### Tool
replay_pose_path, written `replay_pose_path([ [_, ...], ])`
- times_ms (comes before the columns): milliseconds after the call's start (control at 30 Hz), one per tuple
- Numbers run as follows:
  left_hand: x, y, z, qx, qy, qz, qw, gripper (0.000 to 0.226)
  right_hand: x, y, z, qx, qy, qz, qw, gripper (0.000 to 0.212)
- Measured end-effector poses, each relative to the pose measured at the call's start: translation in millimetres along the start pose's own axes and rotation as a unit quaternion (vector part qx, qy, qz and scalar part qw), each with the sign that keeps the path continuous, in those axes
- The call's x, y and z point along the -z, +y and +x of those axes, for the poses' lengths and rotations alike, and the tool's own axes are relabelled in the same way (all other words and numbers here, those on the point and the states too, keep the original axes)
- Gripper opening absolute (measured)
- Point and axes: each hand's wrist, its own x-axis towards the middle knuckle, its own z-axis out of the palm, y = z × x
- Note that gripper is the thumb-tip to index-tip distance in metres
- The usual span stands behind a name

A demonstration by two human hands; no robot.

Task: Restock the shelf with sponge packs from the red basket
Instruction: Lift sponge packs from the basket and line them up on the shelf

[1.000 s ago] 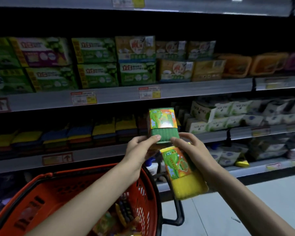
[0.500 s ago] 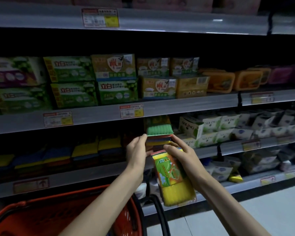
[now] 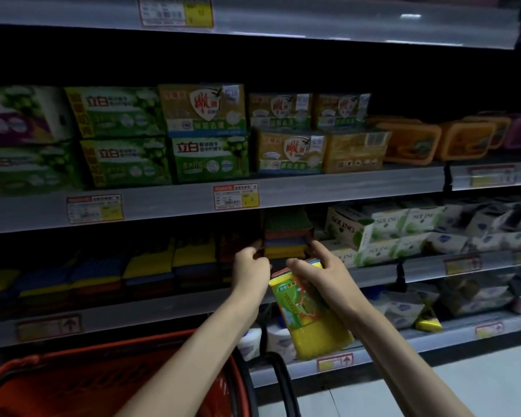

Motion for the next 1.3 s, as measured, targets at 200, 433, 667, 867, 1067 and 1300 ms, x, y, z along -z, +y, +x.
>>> replay_pose_path([
  [200, -1, 1, -1, -0.002, -0.005, 0.008, 1.0, 0.02, 1, 6, 8, 0.011, 0.002, -0.021, 1.0, 0.063],
  [433, 2, -2, 5, -0.003, 0.019, -0.007, 1.0, 0.016, 4, 4, 3, 0.0, 0.031, -0.047, 0.998, 0.092],
  [667, 32, -8, -19, -0.072, -0.026, 0.021, 0.997, 0.032, 6, -5, -25, -0.017, 0.107, -0.054, 0.993, 0.066],
  [867, 80, -27, -75, -0.028, -0.221, -0.042, 0.974, 0.041, -29, -22, -45, -0.088, 0.065, 0.103, 0.989, 0.059],
  [1067, 132, -47, -105, 0.026, -0.245, -0.105, 0.963, 0.062, -83, -28, -68, -0.116, 0.021, 0.183, 0.976, 0.067],
  [1300, 189, -57, -98, 0.043, -0.147, -0.155, 0.976, 0.085, -118, -32, -91, -0.119, -0.11, 0.164, 0.973, 0.072],
])
